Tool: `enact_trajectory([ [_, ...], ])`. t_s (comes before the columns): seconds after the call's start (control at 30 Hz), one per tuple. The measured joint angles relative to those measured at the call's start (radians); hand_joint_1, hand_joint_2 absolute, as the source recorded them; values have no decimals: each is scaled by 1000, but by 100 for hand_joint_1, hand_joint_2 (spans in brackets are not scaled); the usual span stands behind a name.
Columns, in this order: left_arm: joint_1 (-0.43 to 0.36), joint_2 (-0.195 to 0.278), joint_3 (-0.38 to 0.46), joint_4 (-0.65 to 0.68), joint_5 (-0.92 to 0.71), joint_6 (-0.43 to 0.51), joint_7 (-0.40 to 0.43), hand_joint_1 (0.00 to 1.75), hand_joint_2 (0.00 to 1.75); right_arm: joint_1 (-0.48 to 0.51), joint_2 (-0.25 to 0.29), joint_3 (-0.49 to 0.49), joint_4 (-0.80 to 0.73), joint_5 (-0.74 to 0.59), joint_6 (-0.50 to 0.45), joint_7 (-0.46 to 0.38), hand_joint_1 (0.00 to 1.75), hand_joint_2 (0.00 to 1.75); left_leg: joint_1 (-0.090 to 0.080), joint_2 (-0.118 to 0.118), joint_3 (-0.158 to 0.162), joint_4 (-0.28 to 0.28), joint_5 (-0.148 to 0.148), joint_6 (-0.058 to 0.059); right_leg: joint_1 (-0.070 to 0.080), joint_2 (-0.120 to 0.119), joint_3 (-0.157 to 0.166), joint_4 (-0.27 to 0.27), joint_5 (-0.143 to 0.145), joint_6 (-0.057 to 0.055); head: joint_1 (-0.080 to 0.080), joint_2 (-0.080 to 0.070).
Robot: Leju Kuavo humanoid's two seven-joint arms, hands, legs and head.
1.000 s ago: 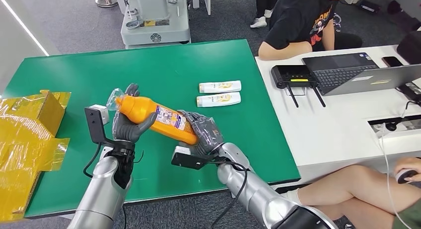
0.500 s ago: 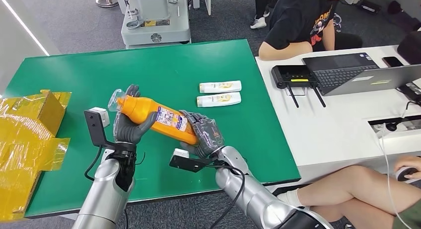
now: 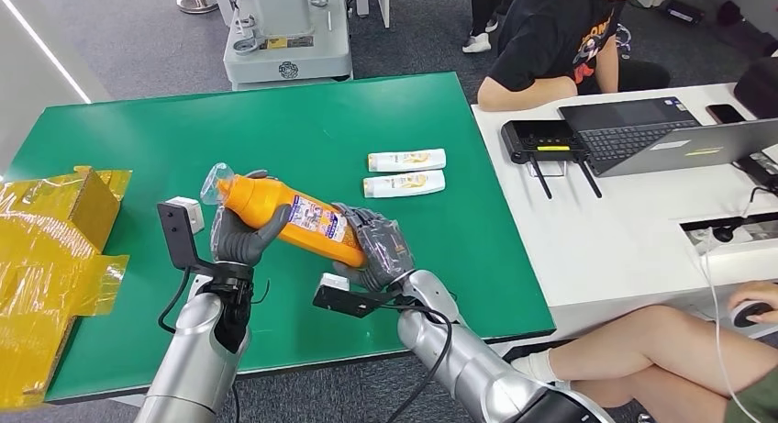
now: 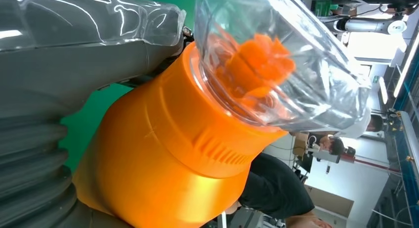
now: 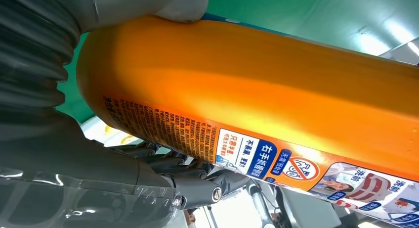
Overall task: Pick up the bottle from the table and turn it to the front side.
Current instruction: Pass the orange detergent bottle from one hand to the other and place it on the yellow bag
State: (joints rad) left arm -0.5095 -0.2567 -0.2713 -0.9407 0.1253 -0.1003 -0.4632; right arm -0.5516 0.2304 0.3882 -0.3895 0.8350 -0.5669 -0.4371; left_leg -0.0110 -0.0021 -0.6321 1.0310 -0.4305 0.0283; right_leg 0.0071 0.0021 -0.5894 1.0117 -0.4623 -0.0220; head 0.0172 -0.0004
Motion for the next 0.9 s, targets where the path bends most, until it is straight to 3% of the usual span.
enact_trajectory([
  [0.3,4,0,5,2,-8,-5,0,175,175,12,0,-9,-3,33,-24,8,175,175,0,0,0,0,0,0,0,0,0,0,0,0,0,0],
  [0.33,6,0,5,2,-9,-6,-1,175,175,15,0,-10,-4,37,-28,8,164,175,0,0,0,0,0,0,0,0,0,0,0,0,0,0],
  [0.4,9,0,5,2,-11,-7,-4,175,175,22,0,-13,-8,44,-37,8,131,175,0,0,0,0,0,0,0,0,0,0,0,0,0,0],
  [0.47,11,0,5,2,-11,-7,-6,175,175,29,0,-16,-13,57,-51,9,54,175,0,0,0,0,0,0,0,0,0,0,0,0,0,0],
  [0.53,11,0,5,2,-12,-8,-8,175,175,35,0,-17,-18,73,-68,13,0,175,0,0,0,0,0,0,0,0,-1,0,0,0,0,0],
  [0.9,10,1,5,2,-11,0,-10,175,175,79,0,-38,-66,91,-104,-2,0,175,0,0,-1,0,0,0,0,0,-1,0,0,0,0,0],
])
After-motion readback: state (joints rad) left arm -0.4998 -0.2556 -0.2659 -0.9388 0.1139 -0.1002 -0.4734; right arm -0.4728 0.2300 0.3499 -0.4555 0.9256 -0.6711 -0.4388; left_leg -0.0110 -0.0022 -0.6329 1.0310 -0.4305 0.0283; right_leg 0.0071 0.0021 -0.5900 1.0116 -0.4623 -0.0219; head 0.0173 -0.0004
